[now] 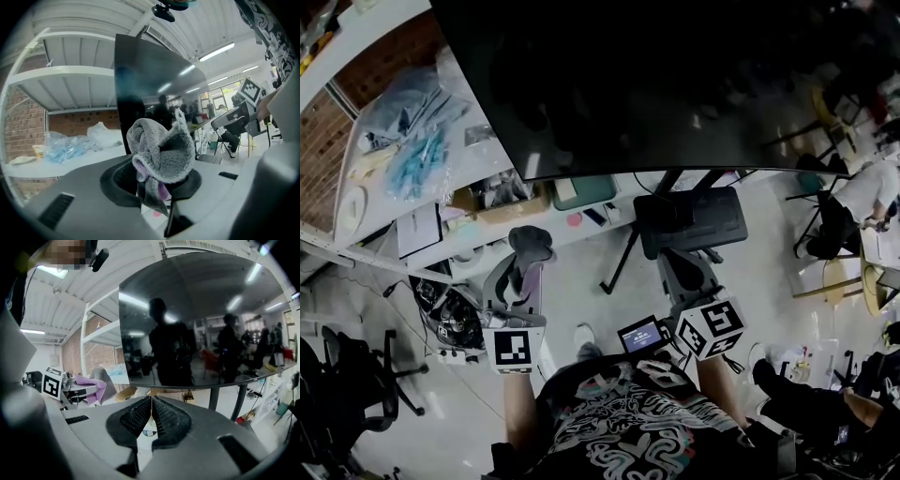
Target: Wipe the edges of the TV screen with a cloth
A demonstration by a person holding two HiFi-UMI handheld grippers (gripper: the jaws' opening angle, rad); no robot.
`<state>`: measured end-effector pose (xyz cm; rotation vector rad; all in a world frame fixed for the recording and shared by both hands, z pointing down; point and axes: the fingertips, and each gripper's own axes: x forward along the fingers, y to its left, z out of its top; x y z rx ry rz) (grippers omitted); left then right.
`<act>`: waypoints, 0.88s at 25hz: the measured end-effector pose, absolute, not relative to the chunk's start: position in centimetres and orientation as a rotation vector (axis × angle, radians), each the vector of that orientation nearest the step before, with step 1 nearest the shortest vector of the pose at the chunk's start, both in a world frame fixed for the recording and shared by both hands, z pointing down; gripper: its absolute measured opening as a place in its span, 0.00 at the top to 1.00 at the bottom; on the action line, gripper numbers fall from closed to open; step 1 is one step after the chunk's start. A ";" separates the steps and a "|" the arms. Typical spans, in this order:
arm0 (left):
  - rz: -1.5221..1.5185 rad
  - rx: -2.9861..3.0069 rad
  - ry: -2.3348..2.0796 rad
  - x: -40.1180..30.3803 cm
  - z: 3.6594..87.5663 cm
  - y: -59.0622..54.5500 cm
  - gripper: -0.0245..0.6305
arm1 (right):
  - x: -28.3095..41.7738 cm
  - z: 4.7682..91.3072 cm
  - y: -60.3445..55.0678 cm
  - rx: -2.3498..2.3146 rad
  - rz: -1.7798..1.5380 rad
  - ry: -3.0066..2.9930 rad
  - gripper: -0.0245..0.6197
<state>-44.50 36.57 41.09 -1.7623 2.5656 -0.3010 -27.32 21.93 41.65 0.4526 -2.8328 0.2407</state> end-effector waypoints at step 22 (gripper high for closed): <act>-0.488 -1.640 2.975 -54.6 48.6 29.2 0.79 | -27.8 42.1 10.1 0.493 0.325 -2.792 0.92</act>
